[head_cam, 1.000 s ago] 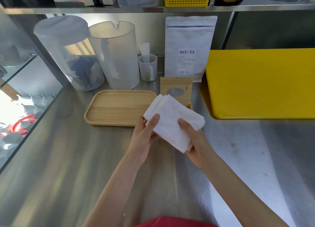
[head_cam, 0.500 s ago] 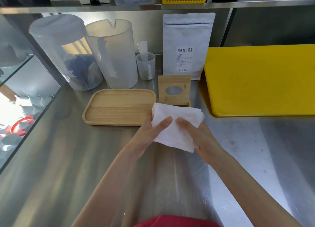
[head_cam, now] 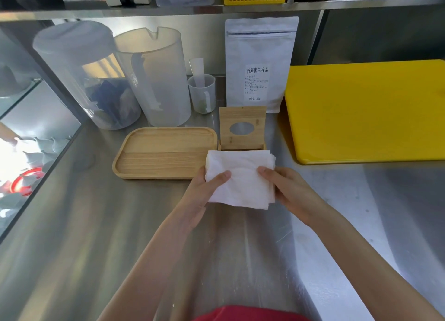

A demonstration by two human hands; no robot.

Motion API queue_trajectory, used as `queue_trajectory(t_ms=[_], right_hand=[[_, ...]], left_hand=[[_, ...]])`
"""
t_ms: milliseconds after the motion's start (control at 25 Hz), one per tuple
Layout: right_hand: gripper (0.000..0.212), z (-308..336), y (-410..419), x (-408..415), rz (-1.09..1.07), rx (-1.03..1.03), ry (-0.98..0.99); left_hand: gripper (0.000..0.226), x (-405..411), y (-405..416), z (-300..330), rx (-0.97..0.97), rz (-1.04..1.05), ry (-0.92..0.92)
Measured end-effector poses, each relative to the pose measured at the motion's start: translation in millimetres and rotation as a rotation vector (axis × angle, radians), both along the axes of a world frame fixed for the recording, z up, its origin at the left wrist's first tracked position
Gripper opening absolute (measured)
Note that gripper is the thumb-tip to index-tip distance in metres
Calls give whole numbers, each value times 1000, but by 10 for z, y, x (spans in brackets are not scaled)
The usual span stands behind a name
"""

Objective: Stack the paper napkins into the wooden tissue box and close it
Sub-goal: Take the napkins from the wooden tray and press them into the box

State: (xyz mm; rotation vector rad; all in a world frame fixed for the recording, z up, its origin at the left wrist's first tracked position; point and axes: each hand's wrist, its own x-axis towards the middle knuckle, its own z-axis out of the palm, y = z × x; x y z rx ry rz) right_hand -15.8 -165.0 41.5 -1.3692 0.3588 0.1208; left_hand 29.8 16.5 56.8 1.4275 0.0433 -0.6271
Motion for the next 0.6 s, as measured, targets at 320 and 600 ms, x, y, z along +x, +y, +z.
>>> queue_trajectory(t_ms=[320,600], right_hand=[[12,5,-172,367,-84,-333,71],[24,0,-235,737,-108,-551,179]], left_hand=[[41,342,-119,47,86,-150,1],[40,750,-306,-30,299,-114,-64]])
